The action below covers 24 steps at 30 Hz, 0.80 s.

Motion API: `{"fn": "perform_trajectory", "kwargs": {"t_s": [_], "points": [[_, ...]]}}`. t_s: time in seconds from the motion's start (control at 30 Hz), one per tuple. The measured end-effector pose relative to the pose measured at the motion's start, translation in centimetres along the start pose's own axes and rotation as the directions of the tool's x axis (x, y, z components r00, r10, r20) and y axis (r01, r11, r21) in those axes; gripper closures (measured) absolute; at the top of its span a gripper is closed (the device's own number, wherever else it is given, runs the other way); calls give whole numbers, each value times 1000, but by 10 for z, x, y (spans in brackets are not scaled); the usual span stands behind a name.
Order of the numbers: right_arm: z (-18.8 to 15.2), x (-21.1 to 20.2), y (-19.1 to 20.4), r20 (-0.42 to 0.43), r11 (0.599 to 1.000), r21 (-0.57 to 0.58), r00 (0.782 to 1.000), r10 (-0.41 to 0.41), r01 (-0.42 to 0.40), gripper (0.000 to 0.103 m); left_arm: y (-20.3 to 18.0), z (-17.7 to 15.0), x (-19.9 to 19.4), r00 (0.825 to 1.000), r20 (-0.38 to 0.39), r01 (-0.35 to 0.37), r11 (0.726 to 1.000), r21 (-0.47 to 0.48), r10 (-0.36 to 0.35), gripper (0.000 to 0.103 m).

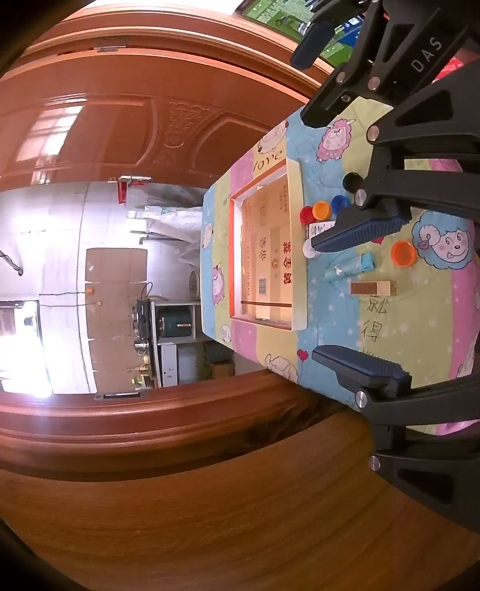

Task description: Organize rigid objects

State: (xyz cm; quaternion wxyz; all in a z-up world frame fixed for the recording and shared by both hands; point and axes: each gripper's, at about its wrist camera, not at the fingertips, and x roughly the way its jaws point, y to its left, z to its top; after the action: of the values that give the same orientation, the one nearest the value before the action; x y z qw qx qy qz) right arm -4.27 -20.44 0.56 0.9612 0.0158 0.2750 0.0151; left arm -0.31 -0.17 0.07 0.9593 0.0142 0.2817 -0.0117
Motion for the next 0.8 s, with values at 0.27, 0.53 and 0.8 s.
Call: {"fn": "perform_trajectory", "kwargs": {"t_s": [0.27,0.53,0.8], "points": [[2,-4,2,4,1000,0,1000,0,0,23,1,-1,0,1000,-3,8,1000,-5,-8,50],[2,-5,4,7,1000,-1,1000,-2,2,23,0,-2,-1,1000,-7,16,1000,-2,-16,50],[1,-5,4,8,1000,-4,1000,-1,1,23,-2,-3,-3,1000,-6,19,1000,-5,-19,50]]}}
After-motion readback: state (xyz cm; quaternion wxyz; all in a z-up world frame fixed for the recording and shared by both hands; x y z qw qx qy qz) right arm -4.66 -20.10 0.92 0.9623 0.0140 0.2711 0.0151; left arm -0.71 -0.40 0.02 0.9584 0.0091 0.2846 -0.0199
